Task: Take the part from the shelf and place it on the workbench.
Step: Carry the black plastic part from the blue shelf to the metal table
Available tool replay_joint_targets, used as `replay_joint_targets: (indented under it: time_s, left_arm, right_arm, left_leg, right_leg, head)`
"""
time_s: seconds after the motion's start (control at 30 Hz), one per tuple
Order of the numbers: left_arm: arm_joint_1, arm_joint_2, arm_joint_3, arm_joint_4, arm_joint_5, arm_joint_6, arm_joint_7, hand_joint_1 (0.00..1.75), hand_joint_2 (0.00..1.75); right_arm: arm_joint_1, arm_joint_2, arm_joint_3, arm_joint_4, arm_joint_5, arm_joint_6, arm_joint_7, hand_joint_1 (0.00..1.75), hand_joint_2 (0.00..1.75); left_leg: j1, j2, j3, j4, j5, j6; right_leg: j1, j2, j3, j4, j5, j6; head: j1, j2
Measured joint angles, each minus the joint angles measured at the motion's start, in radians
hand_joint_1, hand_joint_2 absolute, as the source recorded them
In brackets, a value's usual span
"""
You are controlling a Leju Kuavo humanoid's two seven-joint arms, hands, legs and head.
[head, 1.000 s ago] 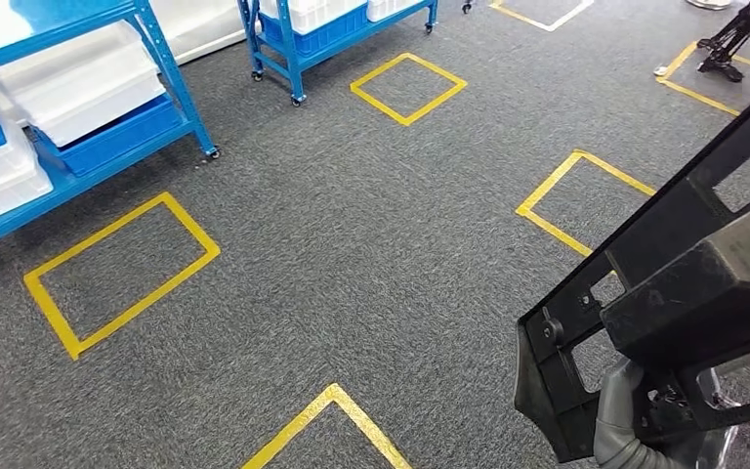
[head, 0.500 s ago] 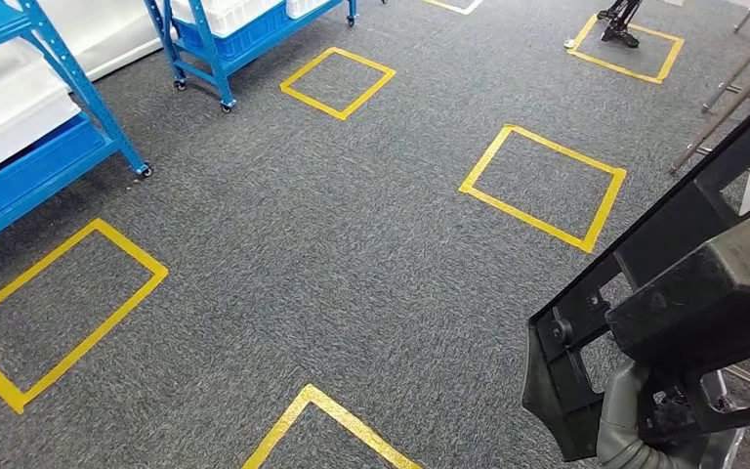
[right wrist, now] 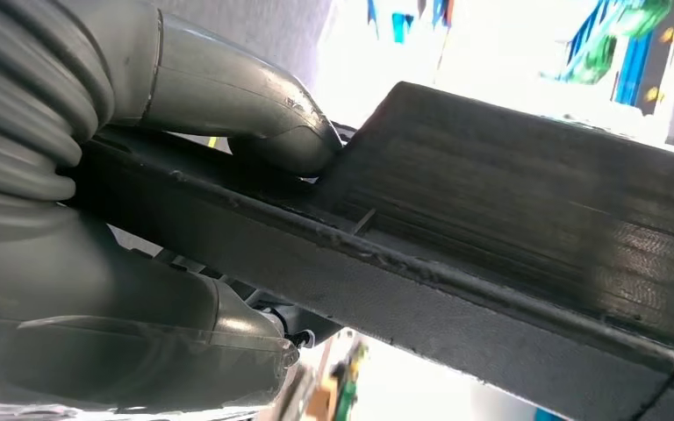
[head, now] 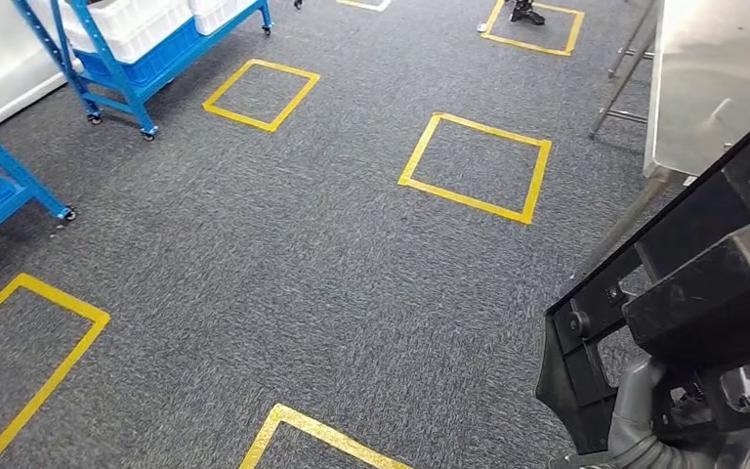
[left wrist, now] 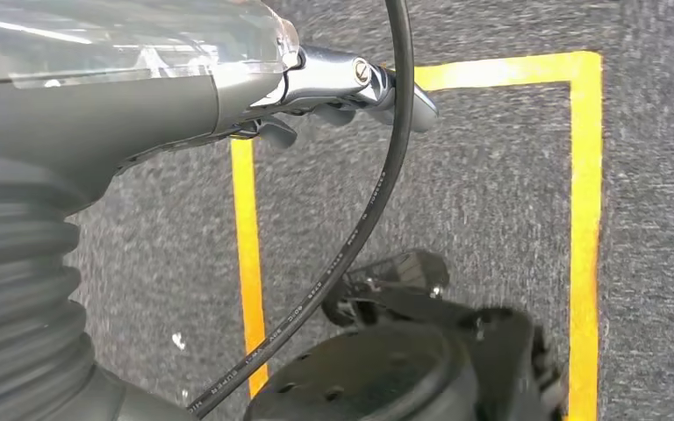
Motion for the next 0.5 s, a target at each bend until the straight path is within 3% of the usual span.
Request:
replay_joint_targets:
  time_s: [0.07, 0.13, 0.2, 0.27, 0.33, 0.37, 0.43, 0.5]
  left_arm:
    - [-0.002, 0.0, 0.001, 0.001, -0.001, 0.005, 0.005, 0.0, 1.75]
    - [-0.006, -0.001, 0.001, 0.001, -0.002, 0.007, 0.007, 0.0, 1.75]
    - [-0.008, -0.002, 0.002, 0.001, -0.003, 0.007, 0.007, 0.0, 1.75]
    - [-0.006, -0.003, 0.003, 0.001, -0.004, 0.007, 0.007, 0.0, 1.75]
    - [-0.005, -0.003, 0.005, 0.001, -0.006, 0.006, 0.007, 0.0, 1.75]
    - [-0.005, -0.003, 0.006, 0.001, -0.006, 0.005, 0.006, 0.0, 1.75]
    - [-0.007, -0.003, 0.007, 0.001, -0.006, 0.002, 0.004, 0.0, 1.75]
    - [-0.008, -0.004, 0.007, 0.001, -0.006, 0.0, 0.003, 0.0, 1.75]
  right_arm:
    - [-0.006, -0.001, 0.0, 0.0, 0.007, -0.007, 0.007, 1.75, 1.75]
    - [-0.008, -0.002, 0.0, 0.0, 0.01, -0.013, 0.014, 1.75, 1.75]
    - [-0.012, -0.004, 0.0, 0.001, 0.01, -0.017, 0.017, 1.75, 1.75]
    - [-0.017, -0.006, 0.0, 0.002, 0.01, -0.018, 0.018, 1.75, 1.75]
    - [-0.019, -0.009, 0.0, 0.006, 0.013, -0.019, 0.019, 1.75, 1.75]
    - [-0.019, -0.01, 0.0, 0.008, 0.016, -0.02, 0.019, 1.75, 1.75]
    - [-0.02, -0.012, 0.0, 0.011, 0.028, -0.024, 0.021, 1.75, 1.75]
    - [-0.024, -0.014, 0.0, 0.011, 0.044, -0.031, 0.021, 1.75, 1.75]
  left_leg:
    - [-0.002, -0.023, 0.009, -0.025, -0.001, 0.007]
    - [-0.004, 0.0, 0.011, -0.031, 0.004, 0.021]
    - [-0.003, 0.027, 0.013, -0.041, 0.012, 0.036]
    - [-0.007, 0.057, 0.012, -0.044, 0.013, 0.044]
    - [-0.012, 0.089, 0.012, -0.044, 0.012, 0.046]
    - [-0.014, 0.104, 0.012, -0.044, 0.01, 0.047]
    - [-0.016, 0.129, 0.017, -0.044, 0.006, 0.045]
    - [-0.02, 0.148, 0.023, -0.044, 0.0, 0.039]
  right_leg:
    - [-0.001, 0.023, -0.012, 0.006, 0.002, 0.013]
    - [-0.005, 0.035, -0.02, 0.008, 0.006, 0.026]
    - [-0.004, -0.008, -0.044, 0.051, -0.022, 0.033]
    - [-0.001, -0.068, -0.098, 0.163, -0.083, 0.038]
    - [-0.002, -0.087, -0.146, 0.263, -0.119, 0.041]
    - [-0.003, -0.091, -0.148, 0.269, -0.11, 0.041]
    - [-0.001, -0.106, -0.094, 0.174, -0.051, 0.036]
    - [0.009, -0.146, -0.025, 0.047, -0.008, 0.024]
  head:
    - [0.0, 0.0]
    - [-0.001, 0.0]
    - [0.005, 0.0]
    - [0.012, 0.0]
    - [0.013, 0.0]
    - [0.013, 0.0]
    - [0.013, 0.0]
    - [0.013, 0.0]
